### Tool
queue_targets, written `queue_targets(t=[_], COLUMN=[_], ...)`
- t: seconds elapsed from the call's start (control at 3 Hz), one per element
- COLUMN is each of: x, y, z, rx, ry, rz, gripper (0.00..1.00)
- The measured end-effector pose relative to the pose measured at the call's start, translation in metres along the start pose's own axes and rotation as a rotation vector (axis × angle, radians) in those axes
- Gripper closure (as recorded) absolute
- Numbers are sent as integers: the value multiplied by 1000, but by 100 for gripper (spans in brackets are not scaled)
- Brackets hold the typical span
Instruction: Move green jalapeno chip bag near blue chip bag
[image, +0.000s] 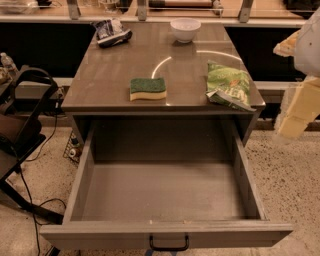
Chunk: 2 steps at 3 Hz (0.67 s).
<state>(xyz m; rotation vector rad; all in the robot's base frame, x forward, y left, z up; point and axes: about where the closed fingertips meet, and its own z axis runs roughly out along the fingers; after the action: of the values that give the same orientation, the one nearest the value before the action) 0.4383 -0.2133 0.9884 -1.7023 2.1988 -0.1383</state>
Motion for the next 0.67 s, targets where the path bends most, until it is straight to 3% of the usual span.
queue_targets(t=[0.33, 0.67], x=[0, 12], y=[0, -10], z=[0, -3], rx=[0, -7], ry=[0, 21], rz=[0, 149], gripper=[0, 0])
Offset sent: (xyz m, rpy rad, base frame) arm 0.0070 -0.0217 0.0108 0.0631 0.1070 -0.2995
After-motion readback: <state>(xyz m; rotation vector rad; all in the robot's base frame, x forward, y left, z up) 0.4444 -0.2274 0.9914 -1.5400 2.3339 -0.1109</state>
